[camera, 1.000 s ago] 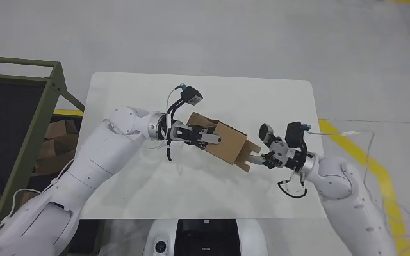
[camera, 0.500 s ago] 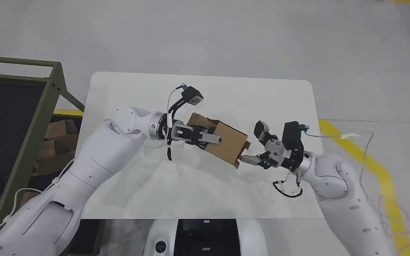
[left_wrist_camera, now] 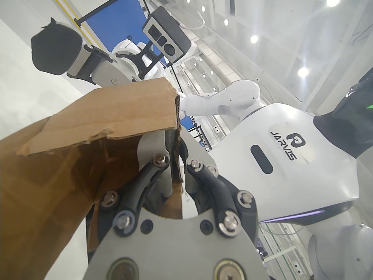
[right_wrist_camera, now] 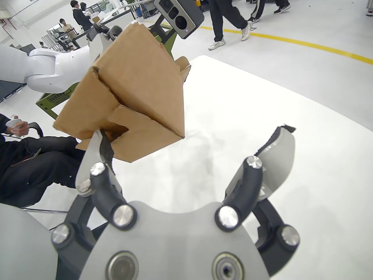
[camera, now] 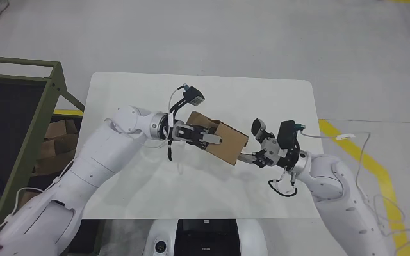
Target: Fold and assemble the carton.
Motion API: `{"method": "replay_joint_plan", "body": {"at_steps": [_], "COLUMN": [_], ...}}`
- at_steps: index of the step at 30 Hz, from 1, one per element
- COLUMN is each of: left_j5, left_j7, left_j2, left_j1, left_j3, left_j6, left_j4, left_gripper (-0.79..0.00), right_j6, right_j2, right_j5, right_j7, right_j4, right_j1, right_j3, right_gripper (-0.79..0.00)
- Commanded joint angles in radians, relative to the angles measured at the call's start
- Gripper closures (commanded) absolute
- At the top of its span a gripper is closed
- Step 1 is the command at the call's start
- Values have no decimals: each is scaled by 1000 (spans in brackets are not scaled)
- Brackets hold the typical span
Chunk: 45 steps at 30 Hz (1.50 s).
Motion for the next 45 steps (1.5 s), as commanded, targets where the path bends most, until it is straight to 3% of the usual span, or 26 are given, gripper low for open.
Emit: {"method": "replay_joint_plan", "body": {"at_steps": [1,15,27,30,36,45], "left_j5": [12,17,5,6,6,6], "left_j7": [-2,12,13,15,18,20], "left_j2": [-2,-4,6,7,9,11], "left_j1": [-4,-14,3,6,11,14], "left_j3": [5,23,-4,-6,-13,-21], "left_j6": [2,-11,-13,-15,-18,-20], "left_j4": [1,10,-2,-5,-7,-8], "left_gripper": [0,0,0,0,0,0], "right_j6": [5,48,-160,-230,-230,-230], "right_j2": [0,-4,15,22,62,67], "right_j5": [1,-9,48,110,366,382], "right_j7": [1,0,-103,-66,144,157], "right_j4": [-1,-8,42,74,114,126], "right_j1": [3,16,-61,-44,55,62], "right_j3": [-5,-37,58,39,-74,-69], "right_gripper": [-785,-785,-785,-785,-785,-785]}}
